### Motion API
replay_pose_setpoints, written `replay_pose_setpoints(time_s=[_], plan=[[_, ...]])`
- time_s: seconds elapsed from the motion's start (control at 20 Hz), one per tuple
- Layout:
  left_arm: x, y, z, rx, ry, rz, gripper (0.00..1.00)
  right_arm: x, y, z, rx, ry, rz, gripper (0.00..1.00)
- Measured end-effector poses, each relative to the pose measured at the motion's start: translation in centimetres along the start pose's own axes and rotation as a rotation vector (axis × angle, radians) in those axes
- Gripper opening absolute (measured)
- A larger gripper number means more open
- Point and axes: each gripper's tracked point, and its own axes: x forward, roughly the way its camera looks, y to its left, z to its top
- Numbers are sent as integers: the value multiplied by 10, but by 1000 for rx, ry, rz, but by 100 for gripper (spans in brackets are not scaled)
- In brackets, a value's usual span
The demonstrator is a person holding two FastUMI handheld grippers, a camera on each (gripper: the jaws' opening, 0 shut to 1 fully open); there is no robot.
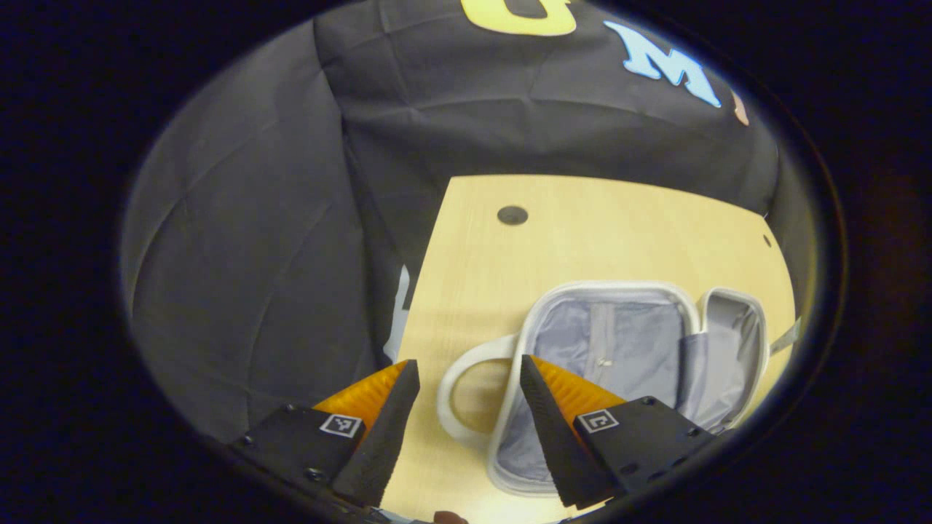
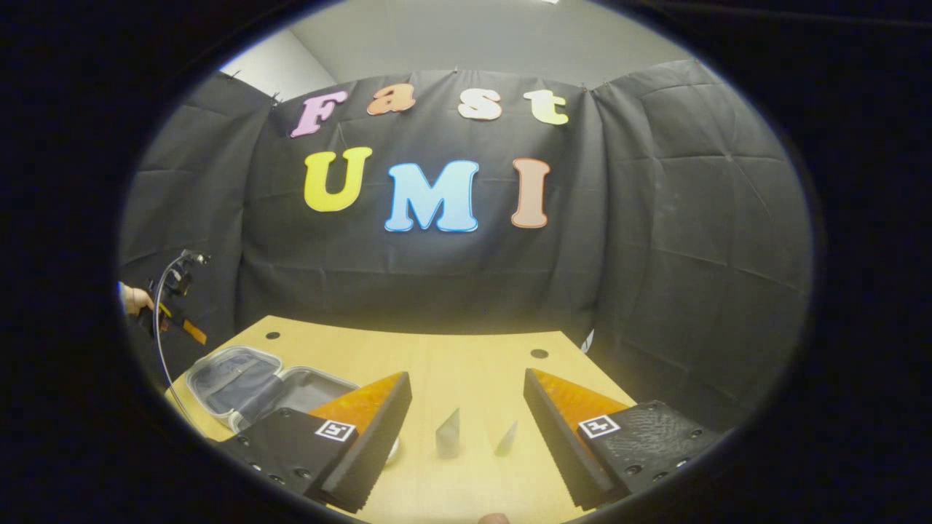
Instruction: First open the suitcase, pack the skin care products into it, and then close the suitcase.
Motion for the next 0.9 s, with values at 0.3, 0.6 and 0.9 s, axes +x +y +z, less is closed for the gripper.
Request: replay_pose_setpoints(time_s=[0.3, 0.6, 0.9], plan=[[-52, -93, 45, -67, -309, -66, 92, 0, -29, -5, 17, -16, 16, 94], [-97, -228, 42, -77, -515, -236, 94, 0, -64, -12, 42, -20, 14, 95], [-126, -373, 24, -89, -618, -386, 87, -3, -89, -30, 21, 6, 16, 95]])
